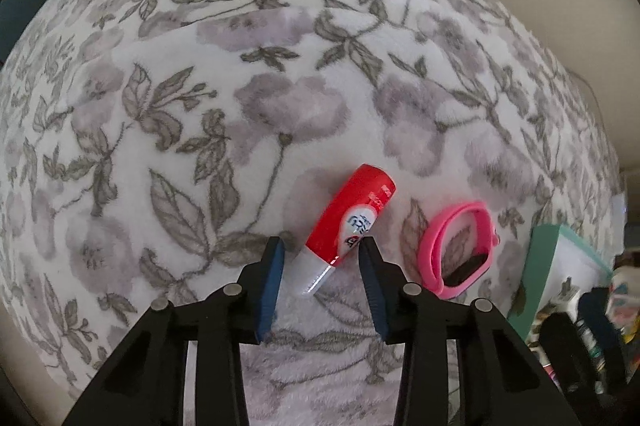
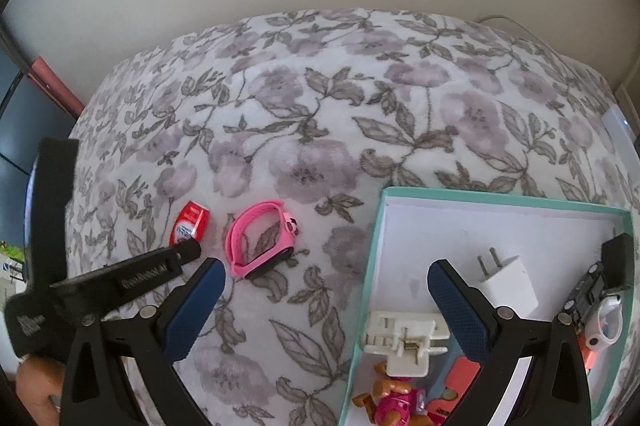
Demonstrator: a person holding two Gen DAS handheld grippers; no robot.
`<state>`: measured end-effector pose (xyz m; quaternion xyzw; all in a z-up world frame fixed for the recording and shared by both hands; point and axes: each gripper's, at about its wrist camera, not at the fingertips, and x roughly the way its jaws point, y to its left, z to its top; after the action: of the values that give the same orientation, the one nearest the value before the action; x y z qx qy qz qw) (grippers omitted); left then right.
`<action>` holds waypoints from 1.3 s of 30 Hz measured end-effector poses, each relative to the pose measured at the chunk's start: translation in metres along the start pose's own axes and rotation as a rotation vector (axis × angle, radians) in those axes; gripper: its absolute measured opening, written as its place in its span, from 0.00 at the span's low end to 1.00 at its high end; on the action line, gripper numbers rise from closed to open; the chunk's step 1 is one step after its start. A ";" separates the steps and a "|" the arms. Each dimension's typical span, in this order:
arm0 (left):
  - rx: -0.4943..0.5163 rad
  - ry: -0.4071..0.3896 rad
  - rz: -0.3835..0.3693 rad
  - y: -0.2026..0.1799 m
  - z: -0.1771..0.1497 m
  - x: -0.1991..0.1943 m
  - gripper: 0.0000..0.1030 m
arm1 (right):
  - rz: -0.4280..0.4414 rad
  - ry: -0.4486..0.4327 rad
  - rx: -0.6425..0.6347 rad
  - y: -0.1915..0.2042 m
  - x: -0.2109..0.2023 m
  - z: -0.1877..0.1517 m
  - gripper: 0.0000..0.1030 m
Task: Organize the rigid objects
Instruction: 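Grasp the red bottle with the left gripper while the right grasps the pink watch band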
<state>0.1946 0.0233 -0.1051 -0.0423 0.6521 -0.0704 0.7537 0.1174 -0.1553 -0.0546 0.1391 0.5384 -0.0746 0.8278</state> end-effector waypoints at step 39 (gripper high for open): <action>-0.058 -0.024 -0.006 0.044 0.043 0.009 0.39 | -0.045 0.072 -0.196 0.052 0.071 0.001 0.83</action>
<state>0.2404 0.0636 -0.1145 -0.0670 0.6448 -0.0534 0.7595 0.1613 -0.1038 -0.1112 0.0479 0.5755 -0.0353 0.8156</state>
